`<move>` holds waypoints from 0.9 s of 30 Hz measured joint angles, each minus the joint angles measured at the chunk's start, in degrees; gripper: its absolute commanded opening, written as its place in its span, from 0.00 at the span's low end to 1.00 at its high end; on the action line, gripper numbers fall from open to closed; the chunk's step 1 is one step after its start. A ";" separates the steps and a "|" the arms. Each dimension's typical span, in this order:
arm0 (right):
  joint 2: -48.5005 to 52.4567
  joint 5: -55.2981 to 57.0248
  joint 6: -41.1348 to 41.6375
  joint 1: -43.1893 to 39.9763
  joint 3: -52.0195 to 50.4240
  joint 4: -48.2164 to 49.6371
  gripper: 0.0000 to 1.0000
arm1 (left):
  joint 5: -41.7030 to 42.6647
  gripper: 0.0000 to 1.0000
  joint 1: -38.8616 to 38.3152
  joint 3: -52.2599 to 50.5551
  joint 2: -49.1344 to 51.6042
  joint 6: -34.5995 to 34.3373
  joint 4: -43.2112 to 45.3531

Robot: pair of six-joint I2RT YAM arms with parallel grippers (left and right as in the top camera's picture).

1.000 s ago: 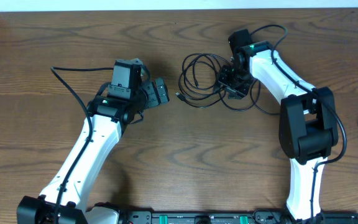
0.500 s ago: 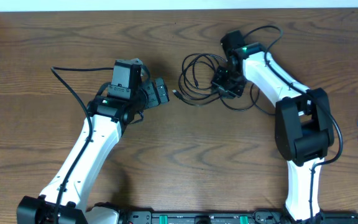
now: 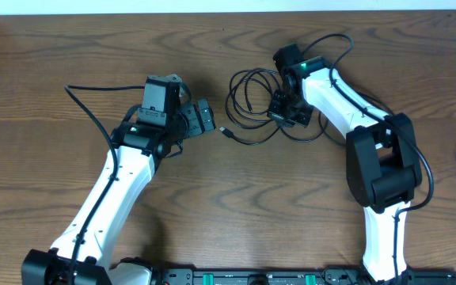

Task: Untangle cables

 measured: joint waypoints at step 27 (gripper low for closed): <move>-36.57 11.41 -17.33 10.56 -0.15 -10.32 0.17 | 0.00 1.00 0.00 0.00 0.00 0.00 1.16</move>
